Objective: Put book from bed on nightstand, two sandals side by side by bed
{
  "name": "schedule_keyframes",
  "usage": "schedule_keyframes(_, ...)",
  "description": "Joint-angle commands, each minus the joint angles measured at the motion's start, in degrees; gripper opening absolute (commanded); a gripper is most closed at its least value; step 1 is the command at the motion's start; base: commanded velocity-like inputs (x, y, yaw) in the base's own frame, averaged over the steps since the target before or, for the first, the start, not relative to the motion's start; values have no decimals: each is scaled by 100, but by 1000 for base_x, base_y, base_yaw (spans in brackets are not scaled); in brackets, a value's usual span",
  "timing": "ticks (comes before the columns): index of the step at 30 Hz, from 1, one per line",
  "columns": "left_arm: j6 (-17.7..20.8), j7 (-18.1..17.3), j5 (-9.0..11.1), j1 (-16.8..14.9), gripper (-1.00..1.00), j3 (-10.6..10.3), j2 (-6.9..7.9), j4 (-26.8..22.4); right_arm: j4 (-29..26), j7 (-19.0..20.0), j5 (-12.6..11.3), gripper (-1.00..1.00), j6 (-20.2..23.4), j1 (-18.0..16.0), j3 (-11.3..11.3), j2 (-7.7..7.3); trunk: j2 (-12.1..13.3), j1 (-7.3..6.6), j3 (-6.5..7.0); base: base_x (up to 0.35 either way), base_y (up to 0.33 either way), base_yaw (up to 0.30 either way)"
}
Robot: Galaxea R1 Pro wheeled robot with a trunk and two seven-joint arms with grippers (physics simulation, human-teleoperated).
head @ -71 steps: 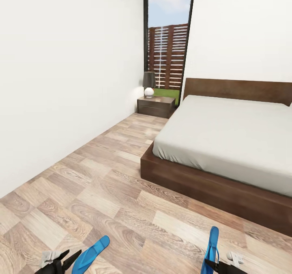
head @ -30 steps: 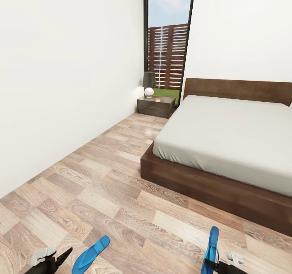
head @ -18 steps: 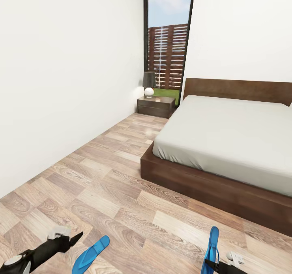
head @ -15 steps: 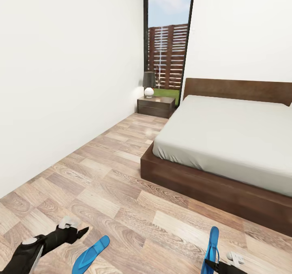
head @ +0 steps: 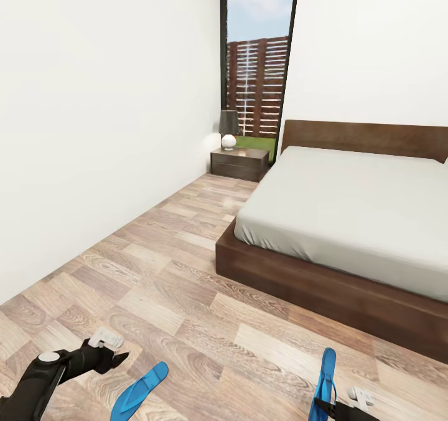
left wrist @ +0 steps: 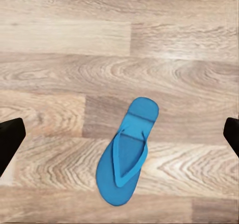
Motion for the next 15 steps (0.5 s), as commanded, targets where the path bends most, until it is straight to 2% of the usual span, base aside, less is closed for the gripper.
schedule_keyframes(1,29,-153,-80,-2,100,-3,56,-6,1,26,1,-100,25,-2,-31,0,-2,-1,-5,0,0,0)
schedule_keyframes(3,22,-376,-204,-1,100,-25,126,-4,1,26,1,-100,25,-3,-35,0,-2,-1,-5,0,0,0)
schedule_keyframes(5,6,-640,-482,3,100,-62,163,-3,1,26,1,-100,25,-4,-35,0,-2,-1,-5,0,0,0)
schedule_keyframes(6,2,-679,-575,4,100,-71,166,-3,1,26,1,-100,25,-4,-34,0,-2,-1,-5,0,0,0)
schedule_keyframes(7,-6,-739,-768,6,100,-84,169,-3,1,26,1,-100,25,-3,-33,0,-2,-1,-5,0,0,0)
schedule_keyframes(9,-13,-796,-1025,7,100,-98,167,-1,1,26,1,-100,25,-3,-32,0,-2,-1,-5,0,0,0)
schedule_keyframes(12,-14,-832,-1289,9,100,-117,80,4,1,26,1,-100,25,-4,-31,0,-2,-1,-5,0,0,0)
schedule_keyframes(15,-20,-837,-1390,9,100,-134,-36,6,1,26,1,-100,25,-2,-32,0,-2,-1,-5,0,0,0)
